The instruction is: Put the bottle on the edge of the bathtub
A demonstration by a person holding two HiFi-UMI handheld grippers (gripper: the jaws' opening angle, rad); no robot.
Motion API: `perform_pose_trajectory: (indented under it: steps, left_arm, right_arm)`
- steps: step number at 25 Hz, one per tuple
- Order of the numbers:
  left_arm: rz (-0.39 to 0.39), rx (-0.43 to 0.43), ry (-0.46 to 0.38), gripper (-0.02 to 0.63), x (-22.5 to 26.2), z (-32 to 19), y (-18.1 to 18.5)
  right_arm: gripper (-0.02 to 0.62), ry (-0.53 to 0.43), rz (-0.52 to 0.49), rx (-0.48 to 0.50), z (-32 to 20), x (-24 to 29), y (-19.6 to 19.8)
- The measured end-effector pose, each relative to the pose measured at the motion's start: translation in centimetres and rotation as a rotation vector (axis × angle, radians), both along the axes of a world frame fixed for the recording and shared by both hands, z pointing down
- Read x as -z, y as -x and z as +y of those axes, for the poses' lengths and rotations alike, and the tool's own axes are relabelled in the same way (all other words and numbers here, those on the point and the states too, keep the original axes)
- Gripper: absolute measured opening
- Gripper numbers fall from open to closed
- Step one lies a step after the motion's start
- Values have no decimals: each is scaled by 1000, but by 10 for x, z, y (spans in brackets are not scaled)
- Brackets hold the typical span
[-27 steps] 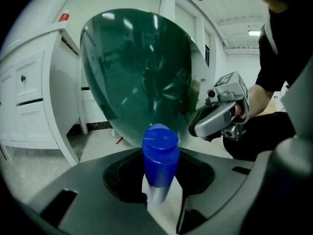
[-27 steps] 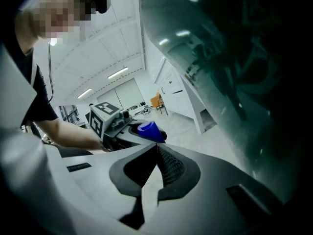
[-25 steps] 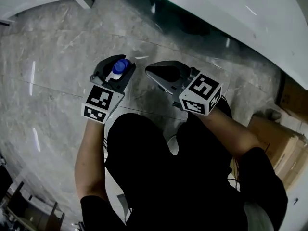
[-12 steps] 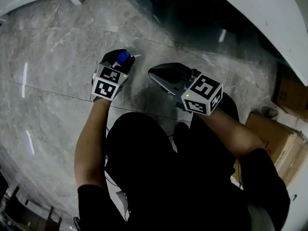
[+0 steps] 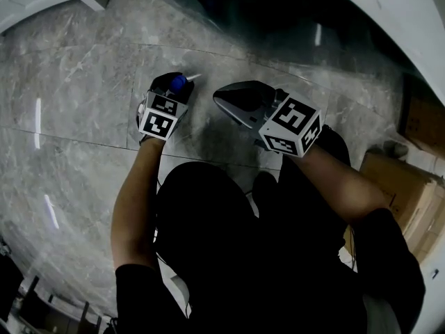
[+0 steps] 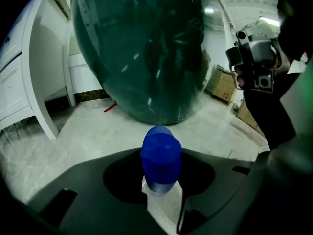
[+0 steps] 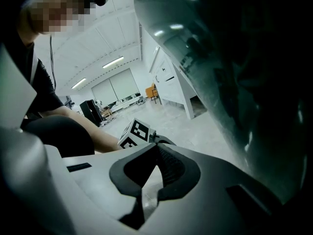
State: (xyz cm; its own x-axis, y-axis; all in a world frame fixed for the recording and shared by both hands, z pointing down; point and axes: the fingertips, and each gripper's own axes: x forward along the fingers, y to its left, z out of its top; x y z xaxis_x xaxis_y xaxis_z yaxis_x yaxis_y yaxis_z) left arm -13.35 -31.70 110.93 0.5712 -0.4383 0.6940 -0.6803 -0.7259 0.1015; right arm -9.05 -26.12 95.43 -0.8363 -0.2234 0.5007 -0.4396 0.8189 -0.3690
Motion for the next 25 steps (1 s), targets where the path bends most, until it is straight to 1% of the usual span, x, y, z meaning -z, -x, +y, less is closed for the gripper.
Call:
perform_pose_trajectory:
  steps: [2, 5, 9, 15, 17, 19, 23, 25]
  left_arm:
    - [-21, -5, -5, 157, -7, -1, -2]
    - [-33, 2, 23, 158, -16, 2, -1]
    - [-75, -14, 38, 158, -31, 13, -1]
    - [-100, -14, 10, 158, -35, 3, -4]
    - [-87, -30, 23, 161, -35, 4, -8]
    - [-58, -35, 53, 169, -35, 6, -12]
    - [-29, 7, 103, 181, -37, 8, -8]
    - [-22, 29, 99, 209, -35, 7, -6]
  right_arm:
    - [29, 6, 7, 1, 2, -4, -3]
    - [29, 8, 5, 20, 8, -6, -3]
    - [29, 16, -4, 34, 12, -6, -4]
    - [29, 13, 6, 45, 16, -7, -11]
    - [29, 18, 12, 42, 16, -9, -16]
    - [29, 22, 13, 37, 15, -11, -20]
    - [29, 35, -10, 30, 13, -11, -19]
    - [29, 36, -21, 41, 13, -8, -15]
